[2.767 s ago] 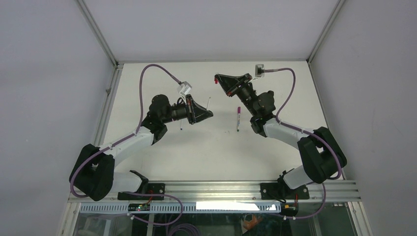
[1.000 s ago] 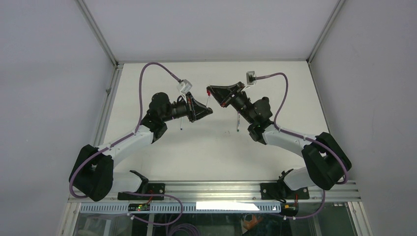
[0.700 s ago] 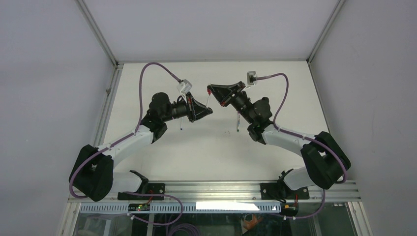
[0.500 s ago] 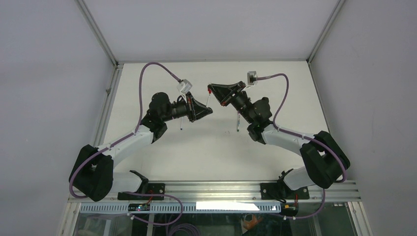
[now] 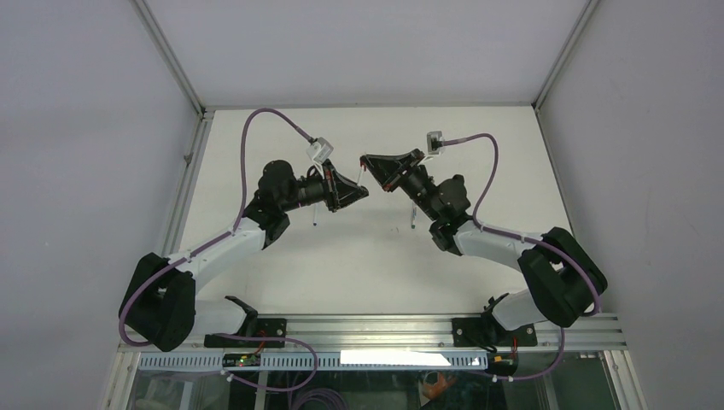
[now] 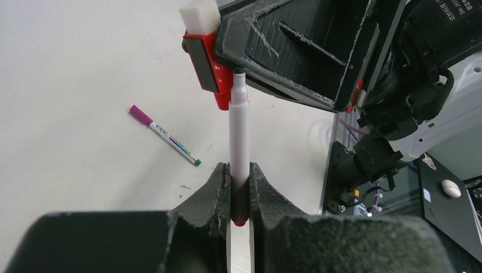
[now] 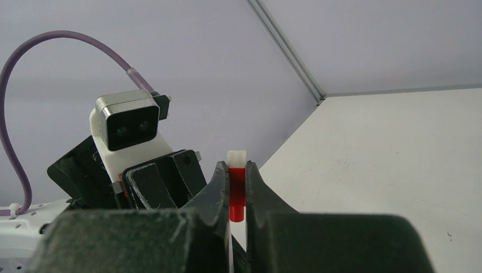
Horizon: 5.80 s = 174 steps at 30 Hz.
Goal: Insert the pens into the pen caps
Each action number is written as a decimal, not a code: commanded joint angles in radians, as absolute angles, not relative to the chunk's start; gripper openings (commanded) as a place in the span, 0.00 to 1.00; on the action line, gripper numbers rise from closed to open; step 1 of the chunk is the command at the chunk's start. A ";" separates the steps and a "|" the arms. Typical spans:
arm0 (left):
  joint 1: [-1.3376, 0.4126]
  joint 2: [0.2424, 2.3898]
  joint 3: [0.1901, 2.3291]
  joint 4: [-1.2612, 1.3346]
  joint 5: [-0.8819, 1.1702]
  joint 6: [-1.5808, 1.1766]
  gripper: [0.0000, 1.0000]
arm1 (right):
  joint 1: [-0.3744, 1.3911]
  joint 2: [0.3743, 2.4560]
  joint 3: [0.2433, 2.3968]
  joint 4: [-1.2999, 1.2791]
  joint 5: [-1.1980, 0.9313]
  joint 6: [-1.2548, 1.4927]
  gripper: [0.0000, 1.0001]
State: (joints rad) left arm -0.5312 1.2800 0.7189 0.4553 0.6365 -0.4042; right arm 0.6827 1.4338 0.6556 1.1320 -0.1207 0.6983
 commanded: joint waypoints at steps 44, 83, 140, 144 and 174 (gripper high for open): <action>-0.543 1.279 0.761 0.499 0.632 -0.378 0.00 | 0.676 1.474 0.694 1.251 -0.109 0.767 0.00; -0.543 1.292 0.762 0.481 0.629 -0.368 0.00 | 0.672 1.421 0.703 1.223 -0.113 0.747 0.00; -0.543 1.220 0.760 0.420 0.601 -0.328 0.00 | 0.718 1.404 0.620 1.203 -0.051 0.667 0.00; -0.543 1.229 0.757 0.421 0.600 -0.328 0.00 | 0.718 1.413 0.631 1.212 -0.065 0.677 0.00; -0.543 1.257 0.910 0.344 0.499 -0.202 0.00 | 0.824 1.382 0.532 1.101 -0.040 0.693 0.00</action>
